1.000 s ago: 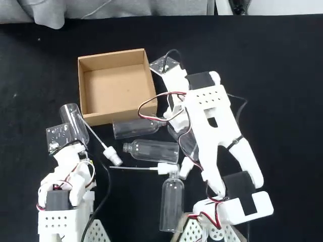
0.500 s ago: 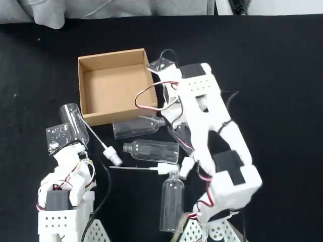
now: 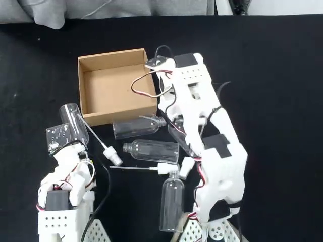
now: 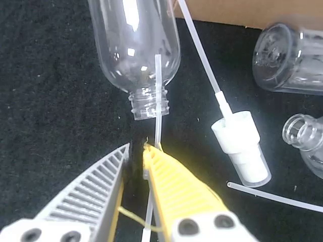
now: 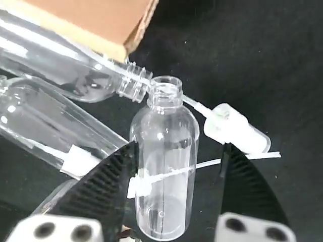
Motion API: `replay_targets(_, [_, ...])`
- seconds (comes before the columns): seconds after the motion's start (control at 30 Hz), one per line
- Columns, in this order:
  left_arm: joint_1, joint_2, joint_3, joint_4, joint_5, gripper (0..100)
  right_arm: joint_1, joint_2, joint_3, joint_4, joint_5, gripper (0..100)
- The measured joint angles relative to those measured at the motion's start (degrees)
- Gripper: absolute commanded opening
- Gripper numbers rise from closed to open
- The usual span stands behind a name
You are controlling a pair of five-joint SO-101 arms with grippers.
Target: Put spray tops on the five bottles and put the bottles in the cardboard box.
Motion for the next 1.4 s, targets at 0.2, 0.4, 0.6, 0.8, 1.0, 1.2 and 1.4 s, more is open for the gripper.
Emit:
replay_targets(0.2, [0.0, 0.0, 0.0, 0.0, 0.0, 4, -0.09, 3.78, -1.41, 0.18, 0.0, 27.9])
replay_targets(0.4, [0.0, 0.0, 0.0, 0.0, 0.0, 4, -0.18, 5.1, -1.41, 0.62, 0.0, 28.9])
replay_targets(0.6, [0.0, 0.0, 0.0, 0.0, 0.0, 4, -0.18, 5.1, -1.41, 0.79, 0.0, 28.6])
replay_targets(0.8, [0.0, 0.0, 0.0, 0.0, 0.0, 4, -0.18, 5.1, -1.41, 0.79, 0.0, 28.3])
replay_targets(1.0, [0.0, 0.0, 0.0, 0.0, 0.0, 4, -0.18, 5.1, -0.88, 0.79, 0.26, 28.3])
replay_targets(1.2, [0.0, 0.0, 0.0, 0.0, 0.0, 4, -0.18, 5.1, 0.88, 0.79, 1.76, 28.3])
replay_targets(1.4, [0.0, 0.0, 0.0, 0.0, 0.0, 4, -0.18, 5.1, 0.88, 0.79, 2.73, 28.3])
